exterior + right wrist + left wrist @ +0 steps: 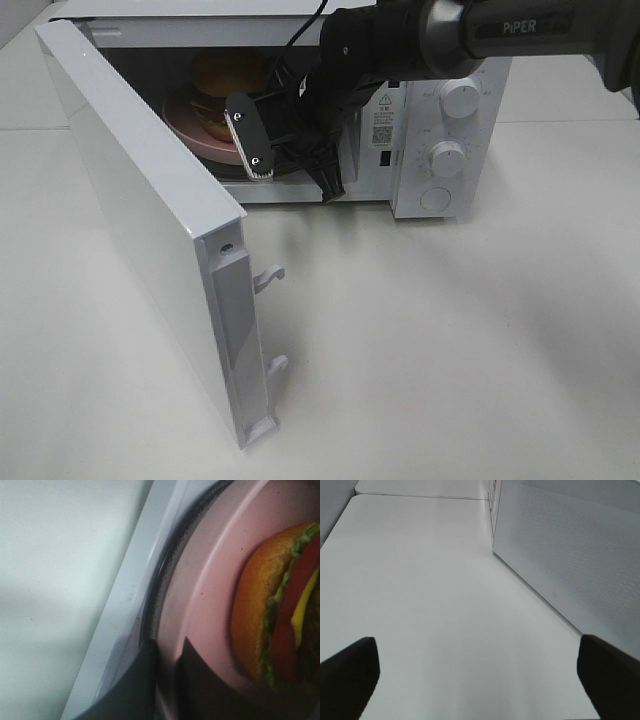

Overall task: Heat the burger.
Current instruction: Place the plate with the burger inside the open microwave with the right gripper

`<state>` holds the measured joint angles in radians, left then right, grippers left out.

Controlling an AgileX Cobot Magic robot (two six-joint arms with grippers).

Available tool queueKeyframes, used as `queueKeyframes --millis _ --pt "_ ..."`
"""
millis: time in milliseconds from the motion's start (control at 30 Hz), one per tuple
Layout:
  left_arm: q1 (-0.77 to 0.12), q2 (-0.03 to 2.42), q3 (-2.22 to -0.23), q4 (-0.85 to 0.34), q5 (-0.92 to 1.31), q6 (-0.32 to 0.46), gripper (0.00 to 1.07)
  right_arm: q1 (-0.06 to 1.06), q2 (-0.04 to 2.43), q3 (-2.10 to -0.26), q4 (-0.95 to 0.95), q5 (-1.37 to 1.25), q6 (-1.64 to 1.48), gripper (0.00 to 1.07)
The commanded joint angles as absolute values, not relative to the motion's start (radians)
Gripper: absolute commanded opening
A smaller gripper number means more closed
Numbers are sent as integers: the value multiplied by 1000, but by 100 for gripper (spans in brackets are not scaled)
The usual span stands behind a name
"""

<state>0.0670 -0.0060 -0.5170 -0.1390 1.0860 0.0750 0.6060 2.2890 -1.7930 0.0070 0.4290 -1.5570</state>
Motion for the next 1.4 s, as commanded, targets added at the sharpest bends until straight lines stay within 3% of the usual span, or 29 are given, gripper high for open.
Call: queueKeyframes --millis 33,900,1067,1233,1400 --pt "68 -18 -514 -144 1070 71 102 595 2290 -1832 7 375 -1529 6" --pt "68 -18 -514 -144 1070 71 102 572 2342 -1918 -39 379 -1468 10" --pt "68 -18 -514 -144 1070 71 102 572 2342 -1918 -39 378 -1434 18" --pt "68 -18 -514 -144 1070 71 102 572 2342 -1918 -39 378 -1413 33" --pt "68 -18 -514 -144 1070 71 102 574 2342 -1916 -39 381 -1368 38"
